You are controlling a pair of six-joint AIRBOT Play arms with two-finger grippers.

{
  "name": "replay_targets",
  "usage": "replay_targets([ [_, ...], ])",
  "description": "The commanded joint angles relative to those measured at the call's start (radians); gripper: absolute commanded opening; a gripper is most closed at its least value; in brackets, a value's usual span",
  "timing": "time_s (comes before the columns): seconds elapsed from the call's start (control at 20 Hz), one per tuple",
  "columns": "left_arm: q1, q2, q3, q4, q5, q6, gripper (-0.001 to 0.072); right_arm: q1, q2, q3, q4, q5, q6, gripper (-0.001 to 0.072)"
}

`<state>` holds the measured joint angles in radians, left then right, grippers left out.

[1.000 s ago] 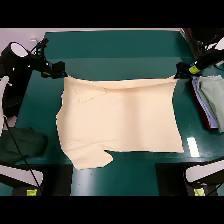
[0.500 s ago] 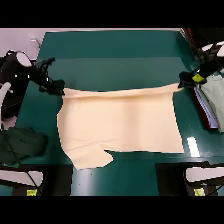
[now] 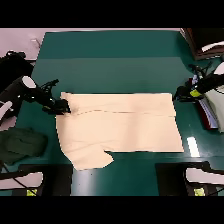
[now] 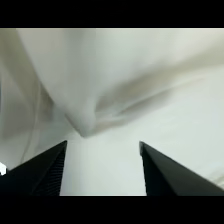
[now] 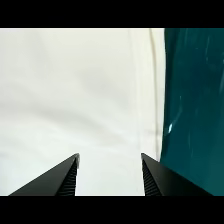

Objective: Fold the shirts.

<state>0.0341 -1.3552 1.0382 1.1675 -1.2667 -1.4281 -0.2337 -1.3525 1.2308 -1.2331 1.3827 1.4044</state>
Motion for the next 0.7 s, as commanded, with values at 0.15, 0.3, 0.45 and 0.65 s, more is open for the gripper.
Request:
replay_targets([
  [0.15,0.001,0.397,-0.296,0.126,-0.134,-0.146,0.0535,-0.04,0.214,-0.019,0.063,0.028,-0.018,0.0453],
  [0.3,0.001,0.589,-0.504,0.087,-0.179,-0.209,0.0535,-0.04,0.257,-0.019,0.064,0.024,-0.018,0.0453],
  [0.45,0.001,0.7,-0.655,0.061,-0.194,-0.249,0.0535,-0.04,0.267,-0.019,0.065,0.023,-0.018,0.0452],
  [0.65,0.001,0.706,-0.726,-0.084,-0.082,-0.255,0.0535,-0.04,0.268,-0.019,0.087,0.024,-0.018,0.0452],
])
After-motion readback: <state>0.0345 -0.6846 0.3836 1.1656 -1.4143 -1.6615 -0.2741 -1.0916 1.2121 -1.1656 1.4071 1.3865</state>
